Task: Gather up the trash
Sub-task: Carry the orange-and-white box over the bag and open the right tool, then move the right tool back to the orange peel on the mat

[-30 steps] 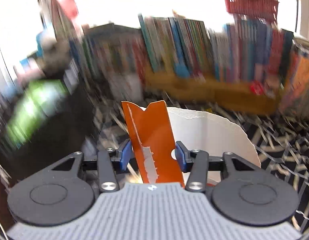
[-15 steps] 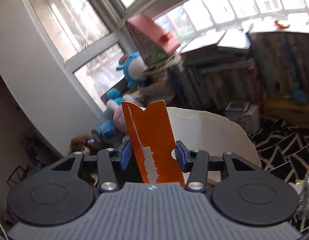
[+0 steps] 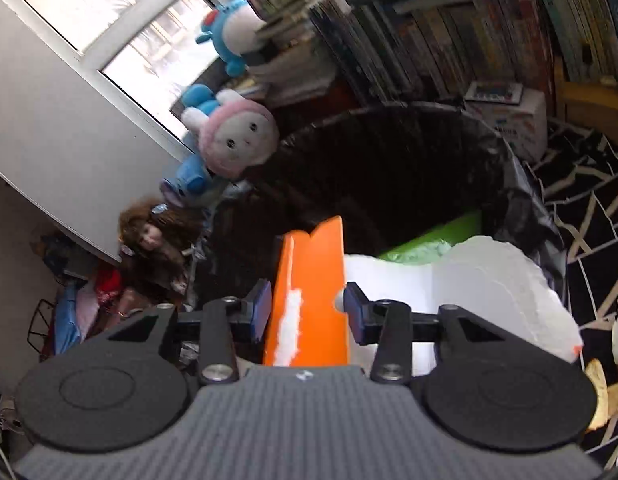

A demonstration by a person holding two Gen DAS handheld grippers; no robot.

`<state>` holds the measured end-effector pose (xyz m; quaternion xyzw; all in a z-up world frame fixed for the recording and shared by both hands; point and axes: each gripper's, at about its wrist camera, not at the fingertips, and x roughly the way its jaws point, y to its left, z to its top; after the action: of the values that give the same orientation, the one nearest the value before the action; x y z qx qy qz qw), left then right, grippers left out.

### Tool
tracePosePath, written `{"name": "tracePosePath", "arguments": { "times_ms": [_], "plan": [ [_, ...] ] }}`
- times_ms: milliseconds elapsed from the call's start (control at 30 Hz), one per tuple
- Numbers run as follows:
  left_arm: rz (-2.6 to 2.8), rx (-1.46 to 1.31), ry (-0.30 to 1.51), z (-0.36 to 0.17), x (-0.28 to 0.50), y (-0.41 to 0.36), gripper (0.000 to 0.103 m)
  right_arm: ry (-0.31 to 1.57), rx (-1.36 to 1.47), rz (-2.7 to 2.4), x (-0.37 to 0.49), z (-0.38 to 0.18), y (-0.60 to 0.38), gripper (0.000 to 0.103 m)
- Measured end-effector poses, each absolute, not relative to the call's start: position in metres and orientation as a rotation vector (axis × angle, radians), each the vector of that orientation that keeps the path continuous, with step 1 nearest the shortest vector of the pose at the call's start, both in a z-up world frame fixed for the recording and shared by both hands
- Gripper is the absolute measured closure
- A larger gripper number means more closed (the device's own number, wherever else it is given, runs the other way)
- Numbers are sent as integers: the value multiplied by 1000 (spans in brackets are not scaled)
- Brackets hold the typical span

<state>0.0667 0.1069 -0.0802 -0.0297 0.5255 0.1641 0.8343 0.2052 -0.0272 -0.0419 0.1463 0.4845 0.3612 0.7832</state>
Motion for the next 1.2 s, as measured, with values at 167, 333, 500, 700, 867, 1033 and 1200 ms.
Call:
{"name": "tracePosePath", "arguments": {
  "times_ms": [167,333,500,700,867,1033,1200],
  "plan": [
    [347,-57,1115,-80,67,107,45,1074,295,768,204,-47,-26,57],
    [349,-60,1116,-80,67,107,45,1051,305,777,203,-41,-28,42],
    [349,-61,1115,-80,67,108,45,996,346,791,200,-27,-39,28],
    [350,-63,1113,-80,67,108,45,910,378,783,194,-6,-57,22],
    [350,-63,1114,-80,67,108,45,822,398,715,187,10,-80,20],
    [351,-64,1112,-80,67,109,45,743,406,604,179,21,-111,19],
    [352,-64,1112,-80,67,109,45,702,404,479,172,21,-143,17]
  ]
}}
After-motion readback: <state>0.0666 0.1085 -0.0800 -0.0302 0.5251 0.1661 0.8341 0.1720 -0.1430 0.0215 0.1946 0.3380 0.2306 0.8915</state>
